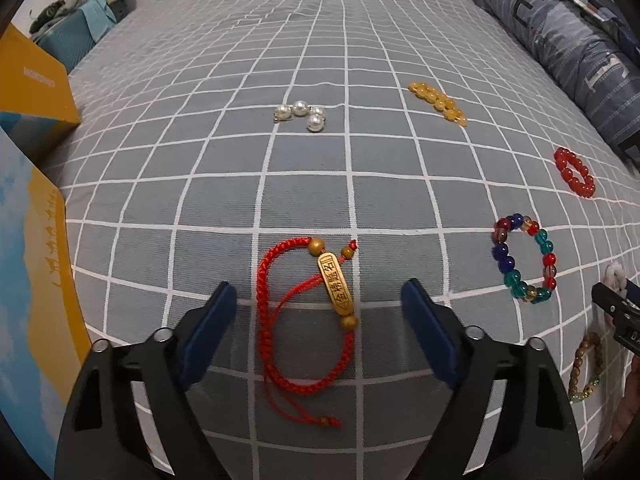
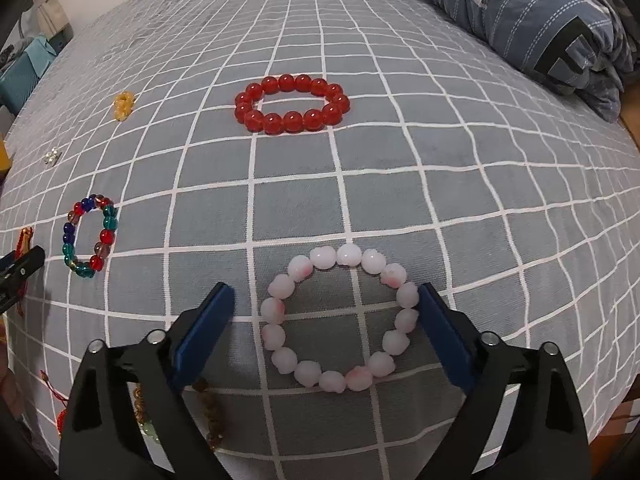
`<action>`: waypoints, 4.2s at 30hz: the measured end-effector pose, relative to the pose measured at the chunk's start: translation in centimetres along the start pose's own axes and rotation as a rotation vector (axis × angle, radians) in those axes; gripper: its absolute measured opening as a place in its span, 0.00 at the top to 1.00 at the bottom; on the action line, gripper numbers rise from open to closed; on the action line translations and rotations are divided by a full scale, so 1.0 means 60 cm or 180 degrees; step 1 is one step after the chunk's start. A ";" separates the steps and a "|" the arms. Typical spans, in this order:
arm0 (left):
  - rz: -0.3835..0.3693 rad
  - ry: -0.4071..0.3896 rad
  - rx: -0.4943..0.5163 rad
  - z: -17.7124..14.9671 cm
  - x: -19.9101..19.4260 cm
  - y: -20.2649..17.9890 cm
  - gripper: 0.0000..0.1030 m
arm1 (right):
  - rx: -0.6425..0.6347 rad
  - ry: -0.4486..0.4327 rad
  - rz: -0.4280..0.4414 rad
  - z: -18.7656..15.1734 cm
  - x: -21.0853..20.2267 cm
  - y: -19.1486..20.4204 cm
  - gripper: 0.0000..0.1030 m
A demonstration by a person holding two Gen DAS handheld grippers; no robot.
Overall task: Organize jewelry
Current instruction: 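Grasp the pink-white bead bracelet with the right tool while the left tool grasps the red cord bracelet, then carry both held bracelets over the open white cardboard box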
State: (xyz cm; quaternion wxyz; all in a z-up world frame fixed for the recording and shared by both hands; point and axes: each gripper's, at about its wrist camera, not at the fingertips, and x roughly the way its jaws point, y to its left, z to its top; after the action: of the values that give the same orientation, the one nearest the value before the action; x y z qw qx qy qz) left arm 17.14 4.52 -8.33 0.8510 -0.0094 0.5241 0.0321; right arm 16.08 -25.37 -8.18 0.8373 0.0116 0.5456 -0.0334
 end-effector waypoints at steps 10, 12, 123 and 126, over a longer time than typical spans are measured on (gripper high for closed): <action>-0.0169 0.0003 0.0090 -0.009 -0.019 -0.017 0.73 | -0.0133 0.0000 0.0041 -0.004 -0.009 0.020 0.70; -0.0185 -0.0008 0.0110 -0.012 -0.026 -0.021 0.88 | -0.0124 -0.0015 0.0027 -0.004 -0.011 0.019 0.81; 0.0789 -0.0367 -0.1749 -0.219 -0.298 0.544 0.89 | -0.1980 -0.0487 0.1370 -0.089 -0.273 0.790 0.82; 0.0762 -0.0272 -0.1737 -0.218 -0.287 0.543 0.89 | -0.1991 -0.0388 0.1267 -0.092 -0.257 0.797 0.82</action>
State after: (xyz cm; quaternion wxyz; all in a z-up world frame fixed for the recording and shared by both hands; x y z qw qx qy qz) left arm -4.34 35.61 1.71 0.8285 -0.1746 0.4572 0.2722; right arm 8.11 23.32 2.86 0.8214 -0.1409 0.4657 0.2977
